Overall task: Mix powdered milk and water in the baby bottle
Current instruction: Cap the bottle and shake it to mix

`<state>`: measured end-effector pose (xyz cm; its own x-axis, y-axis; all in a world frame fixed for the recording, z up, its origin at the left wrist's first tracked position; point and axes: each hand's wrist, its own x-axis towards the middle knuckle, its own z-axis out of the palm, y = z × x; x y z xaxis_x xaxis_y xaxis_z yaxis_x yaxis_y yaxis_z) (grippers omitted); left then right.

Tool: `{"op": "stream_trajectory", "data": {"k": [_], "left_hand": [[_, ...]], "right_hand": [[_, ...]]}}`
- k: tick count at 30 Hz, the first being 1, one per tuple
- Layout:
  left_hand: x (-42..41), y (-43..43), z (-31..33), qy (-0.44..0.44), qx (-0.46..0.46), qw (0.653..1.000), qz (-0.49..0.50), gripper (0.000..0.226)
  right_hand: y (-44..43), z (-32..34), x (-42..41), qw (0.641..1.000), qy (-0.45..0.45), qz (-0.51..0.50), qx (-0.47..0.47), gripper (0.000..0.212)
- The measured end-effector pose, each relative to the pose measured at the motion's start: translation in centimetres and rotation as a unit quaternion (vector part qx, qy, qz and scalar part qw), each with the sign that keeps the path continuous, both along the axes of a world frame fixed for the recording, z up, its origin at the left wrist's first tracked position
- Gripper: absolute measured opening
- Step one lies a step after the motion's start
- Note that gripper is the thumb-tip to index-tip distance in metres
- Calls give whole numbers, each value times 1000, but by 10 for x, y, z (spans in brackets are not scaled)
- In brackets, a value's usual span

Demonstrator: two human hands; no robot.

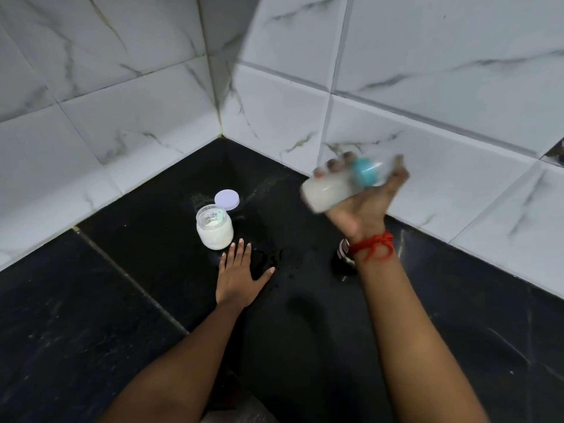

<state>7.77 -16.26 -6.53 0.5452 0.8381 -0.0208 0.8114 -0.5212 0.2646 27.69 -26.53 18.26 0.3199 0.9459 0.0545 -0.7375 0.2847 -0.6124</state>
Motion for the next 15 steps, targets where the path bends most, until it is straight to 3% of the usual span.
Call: {"op": "stream_trajectory", "data": {"k": [1, 2, 4, 5, 8, 9, 12, 15], "left_hand": [[1, -1, 0, -5, 0, 1000, 2, 100], [0, 0, 0, -12, 5, 1000, 3, 100], [-2, 1, -2, -7, 6, 1000, -1, 101], [-3, 0, -2, -4, 6, 1000, 0, 100], [0, -1, 2, -8, 0, 1000, 2, 100], [0, -1, 2, -9, 1, 1000, 3, 100], [-2, 0, 0, -3, 4, 1000, -1, 99], [-1, 0, 0, -15, 3, 1000, -1, 101]], "right_hand": [[-1, 0, 7, 999, 30, -22, 29, 70], [1, -1, 10, 999, -1, 0, 34, 73], [2, -12, 0, 985, -162, 53, -29, 79], [2, -20, 1, 981, -178, 78, -31, 77], [-7, -19, 12, 1000, -1, 16, -16, 75], [-8, -18, 15, 1000, -6, -2, -11, 78], [-3, -23, 9, 985, -157, 51, -42, 76], [-4, -13, 18, 997, -35, -51, -35, 71]]}}
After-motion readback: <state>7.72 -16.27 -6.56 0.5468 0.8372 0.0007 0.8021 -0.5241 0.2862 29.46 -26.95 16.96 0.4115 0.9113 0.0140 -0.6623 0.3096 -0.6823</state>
